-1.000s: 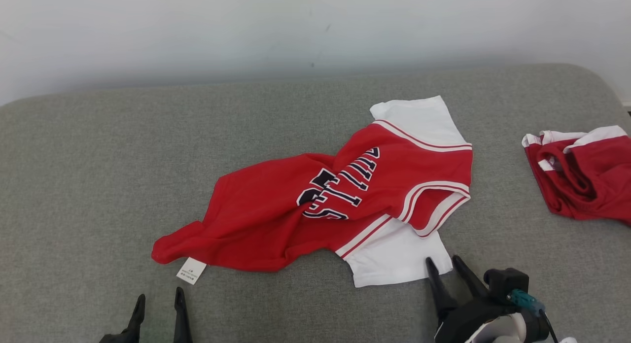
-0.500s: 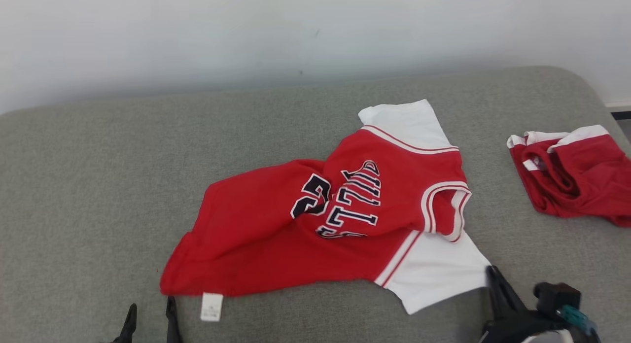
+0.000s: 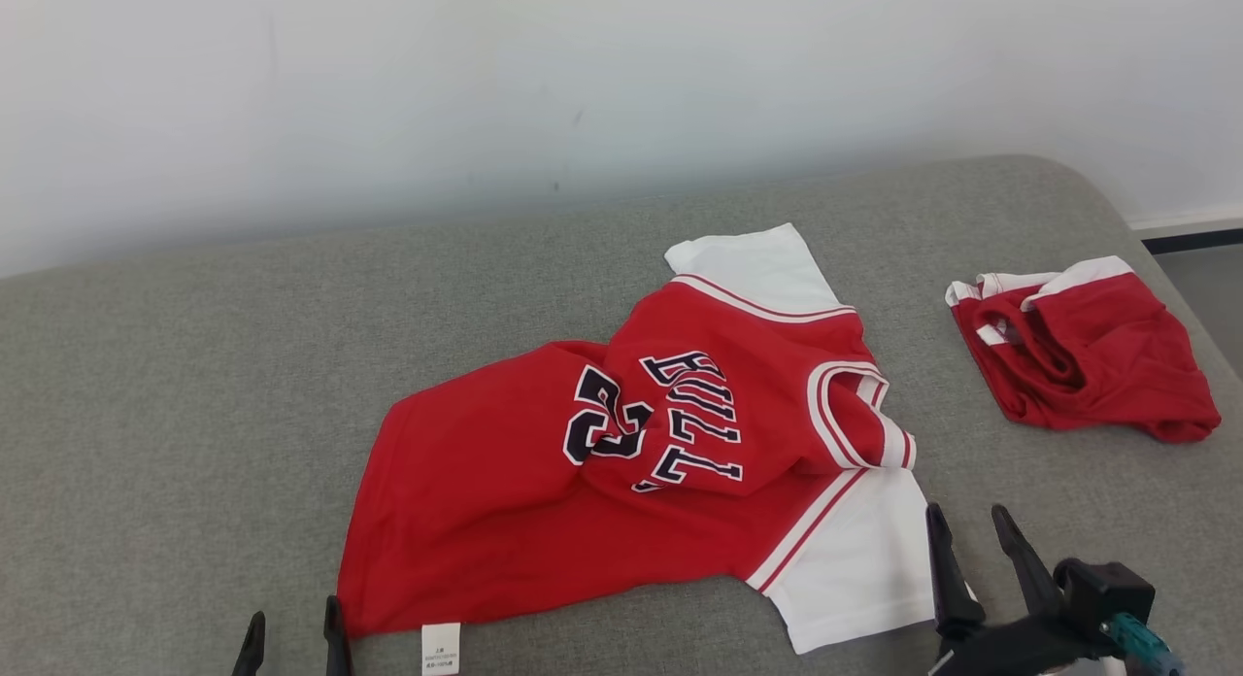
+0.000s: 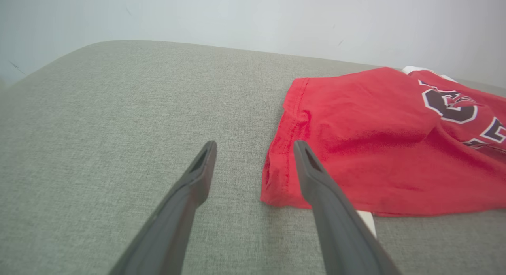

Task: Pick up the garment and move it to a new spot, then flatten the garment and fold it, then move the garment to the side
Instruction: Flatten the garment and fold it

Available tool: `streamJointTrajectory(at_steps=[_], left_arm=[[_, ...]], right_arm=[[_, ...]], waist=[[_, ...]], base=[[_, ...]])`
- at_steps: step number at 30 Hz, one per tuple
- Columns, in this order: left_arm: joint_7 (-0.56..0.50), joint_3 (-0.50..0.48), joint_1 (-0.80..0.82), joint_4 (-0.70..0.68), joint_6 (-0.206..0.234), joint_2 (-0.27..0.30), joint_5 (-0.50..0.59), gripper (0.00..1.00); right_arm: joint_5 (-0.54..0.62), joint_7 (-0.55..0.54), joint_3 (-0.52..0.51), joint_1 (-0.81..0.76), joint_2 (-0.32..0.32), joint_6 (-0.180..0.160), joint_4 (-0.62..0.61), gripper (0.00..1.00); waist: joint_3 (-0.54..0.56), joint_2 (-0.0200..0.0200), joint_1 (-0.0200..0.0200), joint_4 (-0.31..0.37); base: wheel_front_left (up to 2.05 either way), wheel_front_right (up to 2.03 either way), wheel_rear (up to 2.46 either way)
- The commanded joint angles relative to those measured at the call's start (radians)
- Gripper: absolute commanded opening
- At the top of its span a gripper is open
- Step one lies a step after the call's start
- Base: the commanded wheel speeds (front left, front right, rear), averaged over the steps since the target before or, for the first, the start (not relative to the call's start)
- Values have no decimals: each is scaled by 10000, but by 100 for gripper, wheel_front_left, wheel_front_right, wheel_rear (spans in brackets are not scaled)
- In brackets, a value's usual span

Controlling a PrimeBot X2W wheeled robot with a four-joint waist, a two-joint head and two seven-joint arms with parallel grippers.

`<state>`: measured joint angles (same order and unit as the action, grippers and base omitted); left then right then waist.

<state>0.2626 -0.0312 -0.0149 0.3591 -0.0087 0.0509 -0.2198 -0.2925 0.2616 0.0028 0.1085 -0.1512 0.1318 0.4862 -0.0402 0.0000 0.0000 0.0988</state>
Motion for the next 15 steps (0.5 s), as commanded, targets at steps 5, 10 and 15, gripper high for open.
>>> streamJointTrajectory(at_steps=[5, 10, 15], left_arm=[[32, -6, 38, -228, 42, -5, 299, 100], [32, -57, 43, -419, -20, -6, 478, 100], [32, -8, -67, -667, -80, -6, 623, 100]], right_arm=[[611, 42, 225, 244, 463, -26, -864, 100], [893, 42, 400, 405, 718, -26, -1090, 100], [1069, 44, 399, 469, 856, -26, -1145, 100]], waist=[[22, 0, 0, -133], [84, 0, 0, -242], [167, 0, 0, -332]], base=[[0, 0, 0], [0, 0, 0], [0, 0, 0]])
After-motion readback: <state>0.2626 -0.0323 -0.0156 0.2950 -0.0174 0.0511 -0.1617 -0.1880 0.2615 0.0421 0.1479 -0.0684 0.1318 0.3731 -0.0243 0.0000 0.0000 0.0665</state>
